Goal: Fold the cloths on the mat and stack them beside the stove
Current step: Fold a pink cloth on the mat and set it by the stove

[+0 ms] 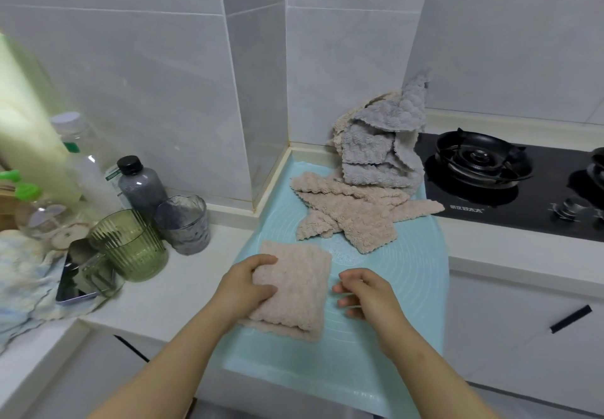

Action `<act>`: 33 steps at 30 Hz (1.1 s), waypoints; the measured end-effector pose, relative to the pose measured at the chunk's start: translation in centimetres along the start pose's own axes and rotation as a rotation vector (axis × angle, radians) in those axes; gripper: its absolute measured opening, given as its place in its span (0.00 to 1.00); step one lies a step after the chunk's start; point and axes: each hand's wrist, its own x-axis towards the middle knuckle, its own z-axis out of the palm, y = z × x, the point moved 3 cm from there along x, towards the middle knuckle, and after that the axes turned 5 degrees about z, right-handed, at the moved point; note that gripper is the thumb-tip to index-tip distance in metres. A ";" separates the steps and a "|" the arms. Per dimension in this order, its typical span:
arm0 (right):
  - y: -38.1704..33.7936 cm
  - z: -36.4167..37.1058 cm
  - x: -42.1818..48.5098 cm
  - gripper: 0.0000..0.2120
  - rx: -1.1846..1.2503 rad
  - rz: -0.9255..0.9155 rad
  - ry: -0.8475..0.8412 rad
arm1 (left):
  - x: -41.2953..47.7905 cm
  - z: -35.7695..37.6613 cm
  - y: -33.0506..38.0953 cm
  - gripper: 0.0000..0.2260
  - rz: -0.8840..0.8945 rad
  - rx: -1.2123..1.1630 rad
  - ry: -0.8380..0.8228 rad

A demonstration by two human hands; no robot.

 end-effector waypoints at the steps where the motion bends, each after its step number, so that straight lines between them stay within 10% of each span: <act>1: 0.0 0.4 0.1 0.05 -0.032 -0.006 -0.003 | 0.0 0.1 -0.4 0.22 0.016 0.033 -0.025; 9: 0.3 2.7 0.7 0.08 -0.528 -0.201 0.161 | 0.9 -0.1 -1.0 0.29 0.156 0.304 -0.084; 13: -0.8 5.0 0.5 0.18 -0.899 -0.423 0.324 | 0.4 -0.9 -0.1 0.25 0.191 0.689 0.163; 17: 0.8 8.2 1.7 0.41 -1.117 -0.414 0.164 | 0.8 1.6 -0.8 0.28 0.222 0.820 0.088; 20: 3.0 8.2 3.2 0.37 -1.243 -0.344 0.165 | 0.8 2.4 -2.4 0.26 0.173 0.908 0.005; 33: 3.7 7.7 3.6 0.43 -1.198 -0.306 0.141 | 1.2 1.7 -2.5 0.21 0.235 0.915 0.100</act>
